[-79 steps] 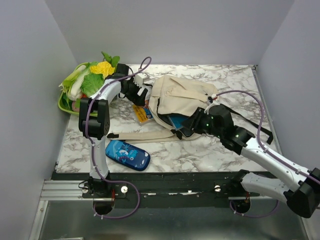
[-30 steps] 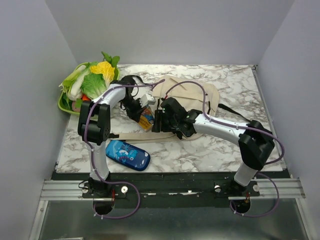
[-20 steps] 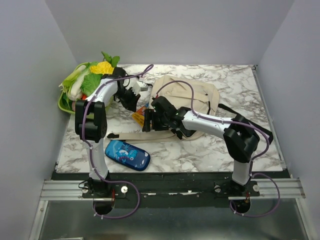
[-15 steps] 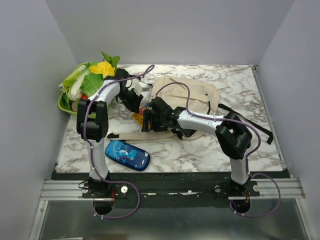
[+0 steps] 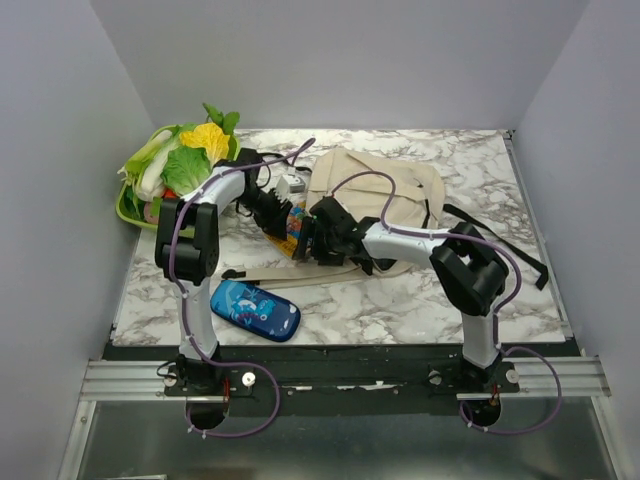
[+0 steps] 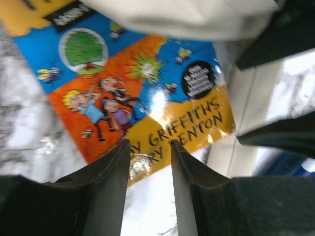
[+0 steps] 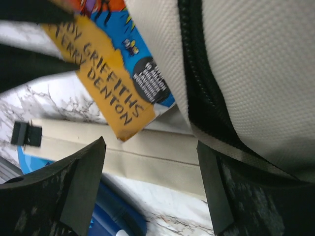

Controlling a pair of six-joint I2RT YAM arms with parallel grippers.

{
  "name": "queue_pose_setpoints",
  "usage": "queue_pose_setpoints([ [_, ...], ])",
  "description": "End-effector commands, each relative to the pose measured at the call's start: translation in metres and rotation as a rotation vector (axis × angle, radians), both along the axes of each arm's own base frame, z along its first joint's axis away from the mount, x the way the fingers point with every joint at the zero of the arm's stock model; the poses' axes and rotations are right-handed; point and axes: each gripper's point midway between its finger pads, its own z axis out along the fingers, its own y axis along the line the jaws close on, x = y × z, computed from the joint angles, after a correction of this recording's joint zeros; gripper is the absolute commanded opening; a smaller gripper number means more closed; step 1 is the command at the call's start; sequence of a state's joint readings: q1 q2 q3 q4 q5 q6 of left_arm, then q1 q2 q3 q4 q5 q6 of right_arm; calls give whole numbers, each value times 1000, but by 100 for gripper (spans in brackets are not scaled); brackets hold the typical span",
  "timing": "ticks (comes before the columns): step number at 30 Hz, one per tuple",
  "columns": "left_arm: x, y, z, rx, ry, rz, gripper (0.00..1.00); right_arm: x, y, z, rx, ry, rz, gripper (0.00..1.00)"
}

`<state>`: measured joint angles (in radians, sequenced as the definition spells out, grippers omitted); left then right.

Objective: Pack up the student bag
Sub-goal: Pick up the book from the center of the board.

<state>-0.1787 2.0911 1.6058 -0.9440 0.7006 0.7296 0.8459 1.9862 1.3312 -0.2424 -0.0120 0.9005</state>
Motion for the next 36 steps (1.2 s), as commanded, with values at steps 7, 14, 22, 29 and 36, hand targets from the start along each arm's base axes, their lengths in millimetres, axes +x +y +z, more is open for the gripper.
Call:
queue_pose_setpoints([
  [7,-93,-23,-7,-85,167,-217,47,22,-63,-22,-95,7,-224,84],
  [14,-105,-34,5,-140,186,-255,47,32,-51,-20,-66,-5,-210,84],
  [22,-75,-18,23,-172,139,-161,46,44,-36,-6,-31,-31,-187,84],
  [29,8,6,39,-140,-45,125,46,44,-36,-13,-39,-7,-205,84],
  [36,26,-7,16,-108,-85,278,43,51,-38,-7,-41,-28,-244,82],
])
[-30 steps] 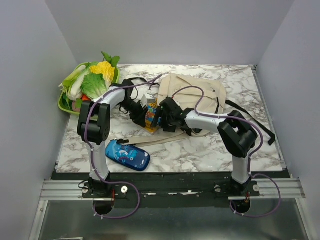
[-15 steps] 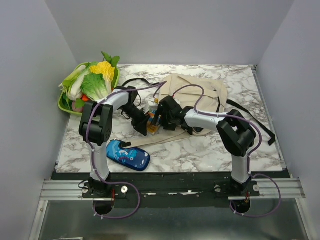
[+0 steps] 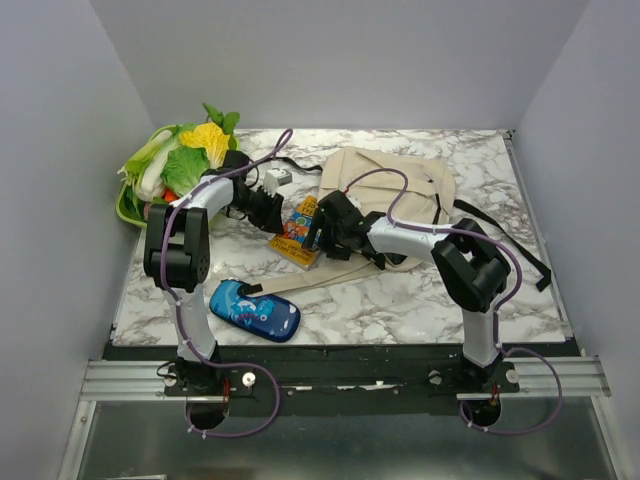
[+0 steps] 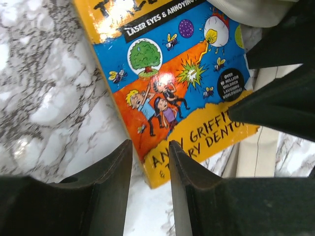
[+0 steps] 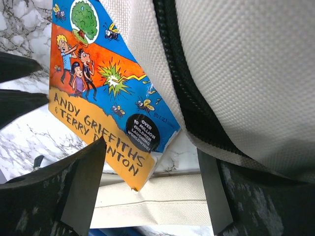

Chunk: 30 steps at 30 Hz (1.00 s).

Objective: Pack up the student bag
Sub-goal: Pick up the book from the center of the board.

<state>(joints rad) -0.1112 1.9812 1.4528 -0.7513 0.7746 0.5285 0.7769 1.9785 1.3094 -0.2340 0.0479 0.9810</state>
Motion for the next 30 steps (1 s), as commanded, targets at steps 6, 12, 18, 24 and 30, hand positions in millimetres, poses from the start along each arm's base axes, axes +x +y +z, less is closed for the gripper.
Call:
queue_pose_setpoints([
  [6,1,-30,-15,-16,-21,42,43,26,10,9,25,-33,-49,82],
  [12,-30,-32,-11,-50,23,-16,42,24,25,28,102,-61,-4,82],
  [18,-46,-29,-19,-33,28,-37,42,25,34,66,188,-133,18,81],
  [24,-46,-29,-23,-29,27,-31,42,22,41,94,232,-201,49,81],
  [30,-44,-28,-23,-14,12,-37,42,13,45,65,215,-127,77,77],
])
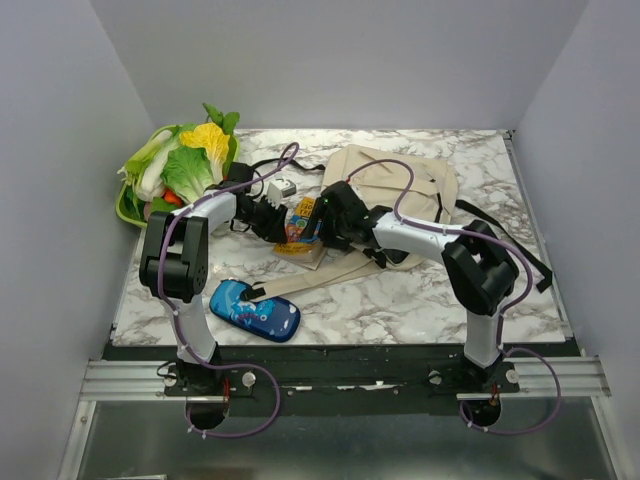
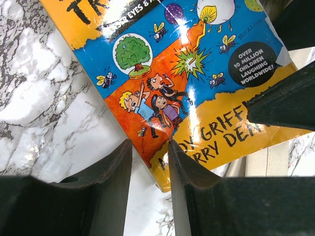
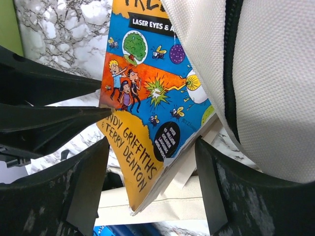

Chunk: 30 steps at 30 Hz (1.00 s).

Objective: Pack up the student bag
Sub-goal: Pick up the book from the center of the board.

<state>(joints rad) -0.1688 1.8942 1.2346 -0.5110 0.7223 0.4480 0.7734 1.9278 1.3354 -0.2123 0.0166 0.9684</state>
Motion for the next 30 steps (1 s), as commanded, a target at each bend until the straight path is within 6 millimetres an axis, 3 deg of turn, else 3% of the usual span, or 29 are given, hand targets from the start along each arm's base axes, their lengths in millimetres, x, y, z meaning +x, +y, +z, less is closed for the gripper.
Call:
queue_pose_setpoints([
  [1,-25,-13,-1,-32,69,-54,42,4,33,16,120,-46,53,76],
  [7,-25,-13,0,-31,64,-60,42,-8,25,-16,56,57,38,70],
  [18,-24,-15,2,-42,63,-69,42,-3,26,-13,60,53,29,40],
  [22,-25,-15,-1,-42,72,-76,42,3,32,-12,65,40,35,37],
  [25,-26,-18,-1,-51,78,-85,42,7,37,0,86,14,55,35],
  [30,-31,-20,-2,-56,93,-105,43,14,48,37,141,-104,106,31],
])
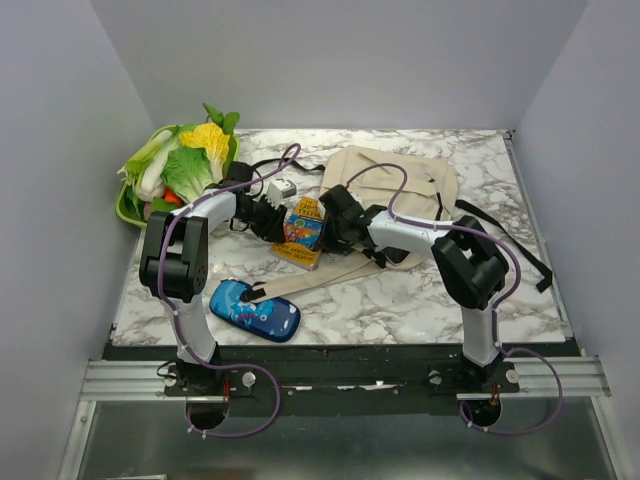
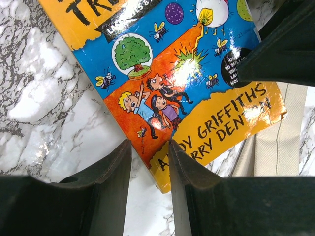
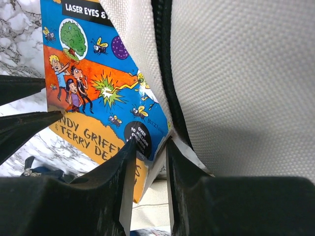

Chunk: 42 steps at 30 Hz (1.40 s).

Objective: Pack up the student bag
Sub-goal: Pick up the book from the center of the board.

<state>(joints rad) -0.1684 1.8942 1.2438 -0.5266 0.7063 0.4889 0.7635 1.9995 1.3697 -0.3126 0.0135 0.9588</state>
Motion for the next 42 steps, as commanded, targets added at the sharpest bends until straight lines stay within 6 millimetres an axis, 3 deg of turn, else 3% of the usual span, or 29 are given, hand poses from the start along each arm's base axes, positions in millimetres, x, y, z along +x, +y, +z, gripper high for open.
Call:
queue_pose_setpoints([
  [1,-34,-24,-1,-78,120,-84,42,18,65,76,248,-205,120,30],
  [5,-35,-23,1,-80,110,-89,42,14,76,85,269,-232,171,32],
  [12,-39,-23,0,-78,115,-95,42,11,81,93,304,-265,198,59],
  [13,-39,-23,0,-78,115,-95,42,15,85,102,330,-295,200,59],
  [16,-38,-23,-1,-79,118,-95,42,13,87,99,340,-291,209,59],
  [21,-42,-23,3,-87,120,-96,42,12,95,99,386,-294,230,54],
  [24,-48,-25,8,-105,125,-98,42,12,98,76,347,-230,225,53],
  [30,-58,-27,13,-133,145,-103,42,13,100,65,331,-200,219,47],
  [33,-63,-28,15,-147,157,-111,42,12,100,63,324,-190,224,37],
  [34,-64,-28,16,-151,159,-115,42,11,99,64,324,-192,225,27],
  [37,-64,-28,32,-157,137,-125,42,10,98,68,330,-203,238,3],
  [42,-44,-10,95,-172,42,-75,49,6,101,101,375,-267,287,1],
])
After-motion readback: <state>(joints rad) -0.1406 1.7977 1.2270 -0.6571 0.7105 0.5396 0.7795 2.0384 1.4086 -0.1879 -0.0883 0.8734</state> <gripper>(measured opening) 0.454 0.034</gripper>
